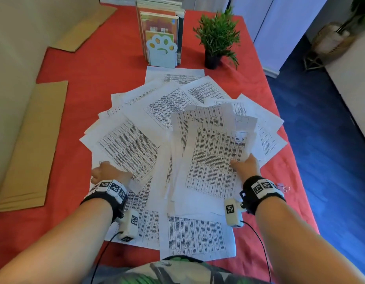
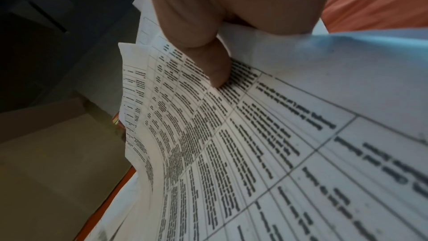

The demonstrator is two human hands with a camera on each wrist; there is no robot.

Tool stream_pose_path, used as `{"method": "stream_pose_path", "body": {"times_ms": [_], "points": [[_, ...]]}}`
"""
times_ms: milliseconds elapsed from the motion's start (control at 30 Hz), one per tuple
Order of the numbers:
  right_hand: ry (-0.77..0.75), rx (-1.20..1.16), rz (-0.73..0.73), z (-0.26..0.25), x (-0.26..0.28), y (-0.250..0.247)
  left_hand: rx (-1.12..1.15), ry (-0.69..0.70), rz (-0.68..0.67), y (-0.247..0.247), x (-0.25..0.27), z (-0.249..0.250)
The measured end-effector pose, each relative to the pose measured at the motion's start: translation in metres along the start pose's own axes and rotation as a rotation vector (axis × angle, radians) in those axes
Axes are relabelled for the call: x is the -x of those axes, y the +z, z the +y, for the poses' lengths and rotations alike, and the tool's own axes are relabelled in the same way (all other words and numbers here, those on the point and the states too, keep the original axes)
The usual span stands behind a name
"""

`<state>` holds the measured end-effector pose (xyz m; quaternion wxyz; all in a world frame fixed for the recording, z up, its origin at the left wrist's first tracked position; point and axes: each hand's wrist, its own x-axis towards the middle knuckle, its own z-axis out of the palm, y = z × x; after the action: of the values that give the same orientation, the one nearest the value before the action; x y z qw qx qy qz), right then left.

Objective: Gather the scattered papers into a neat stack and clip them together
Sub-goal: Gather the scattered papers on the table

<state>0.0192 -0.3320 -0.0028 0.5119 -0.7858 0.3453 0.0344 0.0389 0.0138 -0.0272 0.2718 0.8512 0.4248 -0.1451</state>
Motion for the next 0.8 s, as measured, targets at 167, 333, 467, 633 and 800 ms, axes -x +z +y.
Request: {"method": "stream_pose_path", "body": {"times_ms": [167,333,467,633,800], "points": [[-0.007,0.113,-0.032,0.011,-0.003,0.012,0.102,0.104,-0.053,-0.004,-0.005,-0.011],[-0.001,0.144,-0.087,0.018,0.007,0.025,0.001,0.264,-0.039,-0.001,-0.004,-0.018],[-0.047,0.180,-0.111,0.017,0.014,0.030,-0.001,0.334,-0.011,0.001,0.005,-0.028],[-0.045,0.143,-0.143,0.020,0.021,0.031,-0.022,0.466,-0.195,-0.001,0.014,-0.030],[0.000,0.062,-0.134,0.029,0.027,0.027,-0.122,0.616,-0.356,-0.005,0.030,-0.031]]}}
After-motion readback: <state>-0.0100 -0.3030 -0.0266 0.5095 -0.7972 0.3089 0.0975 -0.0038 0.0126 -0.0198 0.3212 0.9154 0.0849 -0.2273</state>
